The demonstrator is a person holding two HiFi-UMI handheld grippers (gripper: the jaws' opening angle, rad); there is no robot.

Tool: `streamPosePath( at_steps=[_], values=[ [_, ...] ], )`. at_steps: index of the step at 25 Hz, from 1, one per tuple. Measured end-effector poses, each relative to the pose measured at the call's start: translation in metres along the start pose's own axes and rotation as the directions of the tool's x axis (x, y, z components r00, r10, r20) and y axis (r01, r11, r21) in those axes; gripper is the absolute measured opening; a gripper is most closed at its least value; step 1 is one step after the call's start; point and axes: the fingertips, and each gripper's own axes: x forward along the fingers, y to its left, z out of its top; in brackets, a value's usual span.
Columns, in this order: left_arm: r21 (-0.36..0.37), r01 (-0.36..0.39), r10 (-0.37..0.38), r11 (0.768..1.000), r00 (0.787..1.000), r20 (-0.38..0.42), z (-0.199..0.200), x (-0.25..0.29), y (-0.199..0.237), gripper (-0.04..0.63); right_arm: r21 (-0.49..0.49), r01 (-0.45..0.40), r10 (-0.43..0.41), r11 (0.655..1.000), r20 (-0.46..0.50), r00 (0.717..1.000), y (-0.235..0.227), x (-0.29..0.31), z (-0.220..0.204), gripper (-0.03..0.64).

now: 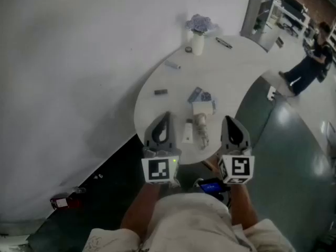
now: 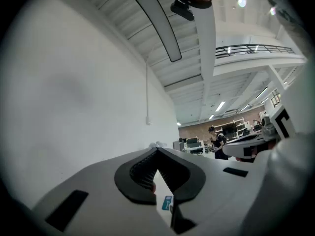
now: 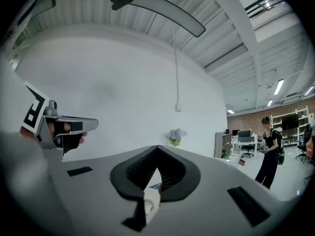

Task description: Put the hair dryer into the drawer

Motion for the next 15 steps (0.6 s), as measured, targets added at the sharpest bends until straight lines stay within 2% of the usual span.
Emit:
streamPosePath(
  at_steps=[15],
  values=[
    [-0.009,-0.008,0.008,1.000,1.000,0.012,-0.0026,0.0033,-0.0053,0.002,0.021,-0.024,0.025,0.999,-0.026,0.999,0.0017,0.0042,-0.0096,0.002]
  ],
)
